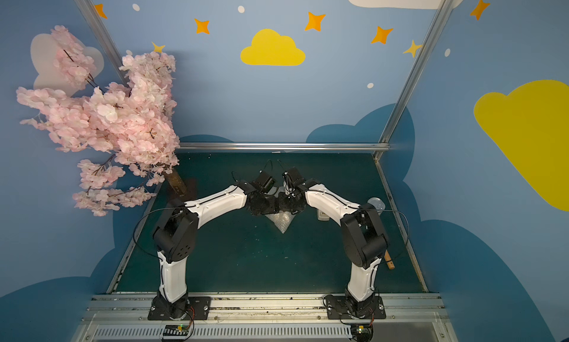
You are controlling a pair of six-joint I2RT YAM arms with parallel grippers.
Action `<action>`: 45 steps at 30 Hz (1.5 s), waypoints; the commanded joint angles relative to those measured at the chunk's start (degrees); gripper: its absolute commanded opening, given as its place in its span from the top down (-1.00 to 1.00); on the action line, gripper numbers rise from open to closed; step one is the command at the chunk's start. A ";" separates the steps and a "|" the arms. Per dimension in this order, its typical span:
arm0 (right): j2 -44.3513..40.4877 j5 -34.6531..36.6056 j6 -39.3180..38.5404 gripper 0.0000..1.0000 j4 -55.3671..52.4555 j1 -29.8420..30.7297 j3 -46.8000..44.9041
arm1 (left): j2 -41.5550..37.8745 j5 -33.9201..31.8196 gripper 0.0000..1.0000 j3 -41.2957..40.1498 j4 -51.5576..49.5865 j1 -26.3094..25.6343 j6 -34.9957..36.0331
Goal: Wrap mugs in bubble wrap
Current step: Wrap the mug in bubble wrap.
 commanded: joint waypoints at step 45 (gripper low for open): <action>-23.69 -8.00 3.00 -0.19 -5.25 -9.79 -17.37 | 1.45 -11.41 0.94 -0.05 -28.81 -4.09 17.56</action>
